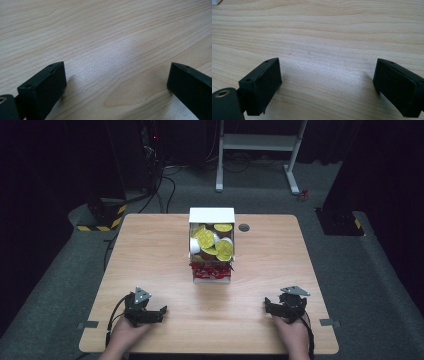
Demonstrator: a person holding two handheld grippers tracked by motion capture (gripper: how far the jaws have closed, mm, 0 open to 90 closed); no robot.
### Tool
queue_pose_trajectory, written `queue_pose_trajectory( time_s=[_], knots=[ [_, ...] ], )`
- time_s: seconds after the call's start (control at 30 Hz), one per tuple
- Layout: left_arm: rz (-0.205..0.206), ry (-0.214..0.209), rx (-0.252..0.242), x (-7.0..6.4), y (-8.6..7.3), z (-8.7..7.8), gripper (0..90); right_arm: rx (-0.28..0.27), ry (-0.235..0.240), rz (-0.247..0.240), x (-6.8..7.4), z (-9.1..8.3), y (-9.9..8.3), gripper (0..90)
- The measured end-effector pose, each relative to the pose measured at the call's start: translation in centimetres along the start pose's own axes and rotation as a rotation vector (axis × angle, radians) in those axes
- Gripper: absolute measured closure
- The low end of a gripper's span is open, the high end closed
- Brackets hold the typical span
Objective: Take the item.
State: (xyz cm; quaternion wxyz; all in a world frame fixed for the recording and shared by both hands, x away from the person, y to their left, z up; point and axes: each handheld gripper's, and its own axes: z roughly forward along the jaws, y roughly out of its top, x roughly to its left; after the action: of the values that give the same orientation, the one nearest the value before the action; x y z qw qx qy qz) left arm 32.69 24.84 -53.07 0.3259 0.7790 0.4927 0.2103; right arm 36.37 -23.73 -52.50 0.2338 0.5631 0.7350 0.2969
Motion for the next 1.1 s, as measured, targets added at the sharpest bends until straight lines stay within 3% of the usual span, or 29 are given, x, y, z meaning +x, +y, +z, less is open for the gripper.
queue_pose_trajectory(
  time_s=[0.13, 0.27, 0.37, 0.67, 0.8, 1.1],
  knots=[
    [-0.001, -0.002, -0.002, 0.1, 0.0, 0.0, 1.5, -0.001, 0.001, 0.0, 0.0, 0.0, 0.0, 7.8],
    [-0.007, 0.01, 0.005, 0.2, 0.1, 0.1, 0.2, 0.0, 0.012, -0.009, -0.2, 0.0, 0.0, 7.9],
    [-0.036, 0.035, 0.005, 0.6, 0.0, 0.1, 0.9, 0.002, 0.014, -0.009, -0.1, 0.0, 0.0, 7.8],
    [-0.048, 0.056, 0.001, 0.6, 0.1, 0.0, 3.1, 0.006, 0.021, -0.02, -0.3, 0.1, 0.3, 9.7],
    [-0.048, 0.051, -0.002, 0.8, 0.0, 0.0, 3.5, -0.016, 0.027, -0.04, -0.4, 0.0, 0.3, 13.1],
    [-0.037, 0.038, 0.008, 0.7, 0.2, 0.2, 0.6, -0.07, 0.034, -0.023, -0.7, -0.9, 0.7, 14.0]
  ],
)
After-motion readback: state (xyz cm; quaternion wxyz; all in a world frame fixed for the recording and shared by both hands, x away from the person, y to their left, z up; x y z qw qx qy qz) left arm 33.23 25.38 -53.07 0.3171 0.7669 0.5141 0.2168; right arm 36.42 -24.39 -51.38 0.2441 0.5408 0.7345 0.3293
